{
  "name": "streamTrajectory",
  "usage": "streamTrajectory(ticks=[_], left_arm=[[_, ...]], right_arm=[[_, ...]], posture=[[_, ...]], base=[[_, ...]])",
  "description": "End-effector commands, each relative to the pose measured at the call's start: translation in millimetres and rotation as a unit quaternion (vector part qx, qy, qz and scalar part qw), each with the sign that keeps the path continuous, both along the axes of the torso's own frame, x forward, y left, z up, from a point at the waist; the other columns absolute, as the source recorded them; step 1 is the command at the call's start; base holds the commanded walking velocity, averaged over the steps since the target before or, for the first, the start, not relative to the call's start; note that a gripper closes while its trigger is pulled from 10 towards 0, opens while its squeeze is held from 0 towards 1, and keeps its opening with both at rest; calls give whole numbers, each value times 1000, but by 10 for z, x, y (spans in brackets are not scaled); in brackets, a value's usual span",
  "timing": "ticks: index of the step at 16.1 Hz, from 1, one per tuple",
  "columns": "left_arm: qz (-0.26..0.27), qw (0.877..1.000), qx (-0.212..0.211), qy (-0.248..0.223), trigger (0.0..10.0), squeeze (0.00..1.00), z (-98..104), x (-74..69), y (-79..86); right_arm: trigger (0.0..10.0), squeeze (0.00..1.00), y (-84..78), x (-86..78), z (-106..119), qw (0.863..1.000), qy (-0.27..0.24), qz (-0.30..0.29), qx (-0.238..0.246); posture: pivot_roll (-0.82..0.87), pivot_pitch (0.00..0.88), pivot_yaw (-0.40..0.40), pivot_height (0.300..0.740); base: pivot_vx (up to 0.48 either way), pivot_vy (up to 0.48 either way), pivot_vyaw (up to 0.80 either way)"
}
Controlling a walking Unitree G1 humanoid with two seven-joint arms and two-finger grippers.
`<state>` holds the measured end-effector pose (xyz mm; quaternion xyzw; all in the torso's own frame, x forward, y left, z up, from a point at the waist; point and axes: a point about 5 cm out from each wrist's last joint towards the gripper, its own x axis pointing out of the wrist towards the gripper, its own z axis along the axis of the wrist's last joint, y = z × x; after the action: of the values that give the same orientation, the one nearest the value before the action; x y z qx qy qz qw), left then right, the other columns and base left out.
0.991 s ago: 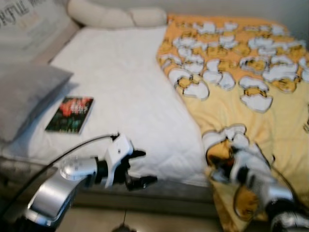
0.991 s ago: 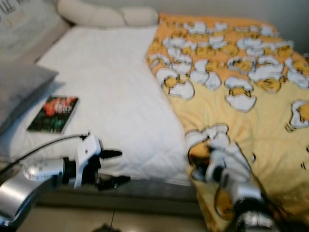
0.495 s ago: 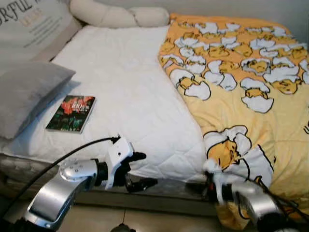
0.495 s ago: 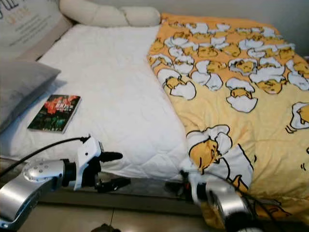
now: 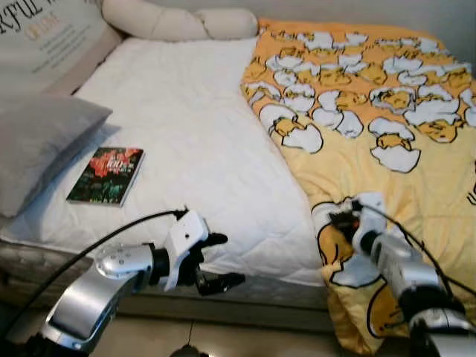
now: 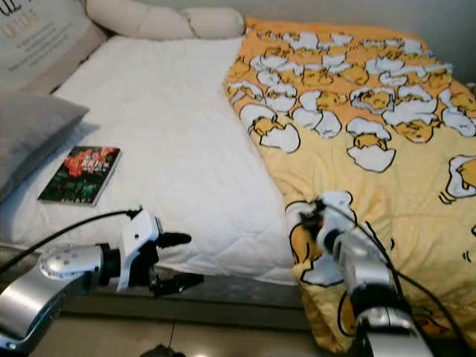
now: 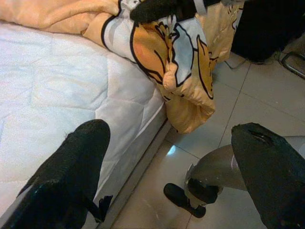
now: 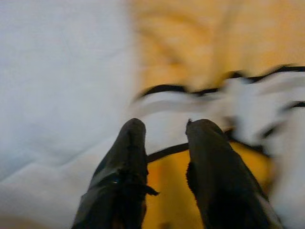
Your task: Clean up the room
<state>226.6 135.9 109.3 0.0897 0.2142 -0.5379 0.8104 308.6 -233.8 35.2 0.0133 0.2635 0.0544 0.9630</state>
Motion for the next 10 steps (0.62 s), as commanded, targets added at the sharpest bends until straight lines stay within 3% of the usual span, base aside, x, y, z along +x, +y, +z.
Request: streamTrajectory(ticks=[1,5,10], left_arm=[[1,1000,6,-6,10000,902,7,-7,13],[2,1000,8,-5,10000,902,10,-27,42],[3,1000,11,-3,10000,902,23,-18,64]], right_arm=[[10000,1000,-110,45,46,998,1,-37,-49],[10000,1000,-191,134,120,991,4,-87,-103],[10000,1000,-317,180,183,972,20,-145,-186]], posture=[[34,0,22,740],[45,0,22,740],[50,0,31,740]], base=[[0,0,0],[0,0,0],[0,0,0]])
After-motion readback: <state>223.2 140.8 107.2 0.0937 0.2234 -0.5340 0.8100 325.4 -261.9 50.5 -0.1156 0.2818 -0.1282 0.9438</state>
